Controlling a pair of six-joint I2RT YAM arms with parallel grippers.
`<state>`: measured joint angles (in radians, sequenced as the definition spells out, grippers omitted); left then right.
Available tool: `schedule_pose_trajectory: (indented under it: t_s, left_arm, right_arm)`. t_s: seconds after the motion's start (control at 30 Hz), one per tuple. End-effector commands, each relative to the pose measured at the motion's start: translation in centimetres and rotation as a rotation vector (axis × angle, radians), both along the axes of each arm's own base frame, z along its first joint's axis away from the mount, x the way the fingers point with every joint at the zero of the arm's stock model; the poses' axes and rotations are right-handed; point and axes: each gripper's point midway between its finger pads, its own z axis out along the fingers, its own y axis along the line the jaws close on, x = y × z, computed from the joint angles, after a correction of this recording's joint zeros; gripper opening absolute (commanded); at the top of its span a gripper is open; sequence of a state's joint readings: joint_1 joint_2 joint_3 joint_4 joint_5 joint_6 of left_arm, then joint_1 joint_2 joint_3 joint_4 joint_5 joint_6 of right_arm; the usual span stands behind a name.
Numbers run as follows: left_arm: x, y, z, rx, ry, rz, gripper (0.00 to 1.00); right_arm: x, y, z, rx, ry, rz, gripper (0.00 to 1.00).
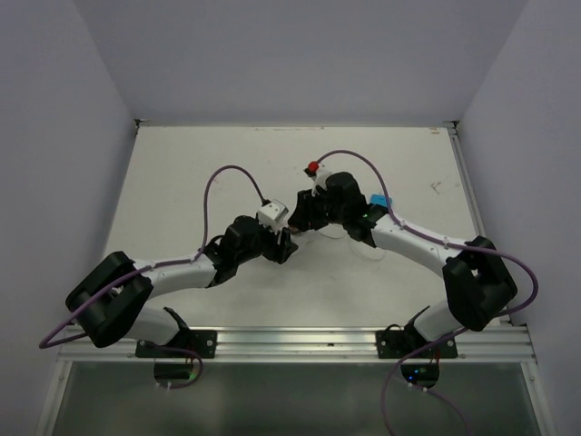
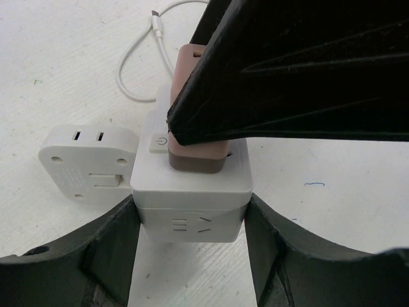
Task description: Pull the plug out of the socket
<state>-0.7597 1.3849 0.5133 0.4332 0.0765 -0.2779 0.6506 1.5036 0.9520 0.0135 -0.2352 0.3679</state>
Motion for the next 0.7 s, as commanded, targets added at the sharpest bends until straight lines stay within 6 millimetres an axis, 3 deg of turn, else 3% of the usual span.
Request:
schedule_pose_trajectory:
  t_s: [0.0, 0.17, 0.3, 0.5, 0.67]
  left_arm:
    - [-0.9, 1.1, -2.4, 0.075, 0.078, 0.02, 0.0]
    - [-0.9, 1.2, -2.4, 0.074, 0.077, 0.023, 0.0]
    - [-1.0, 1.4, -2.3, 0.07, 0.072, 0.023, 0.0]
    - [-1.1, 1.4, -2.2, 0.064, 0.068, 0.02, 0.0]
    - [-1.2, 1.4, -2.1, 0.062, 0.063, 0.017, 0.0]
  right_arm:
    - [3.1, 1.6, 7.8, 0.122, -0.213, -0.041, 0.0]
    - [3.1, 1.2, 7.9, 0.13, -0.207, -0.062, 0.0]
    - [4.3, -0.7, 8.5, 0.19, -0.164, -0.122, 0.0]
    - [4.6, -2.4, 9.3, 0.207, -0.098, -0.174, 0.0]
    - [4.8, -3.0, 8.4, 0.185, -0.095, -0.192, 0.0]
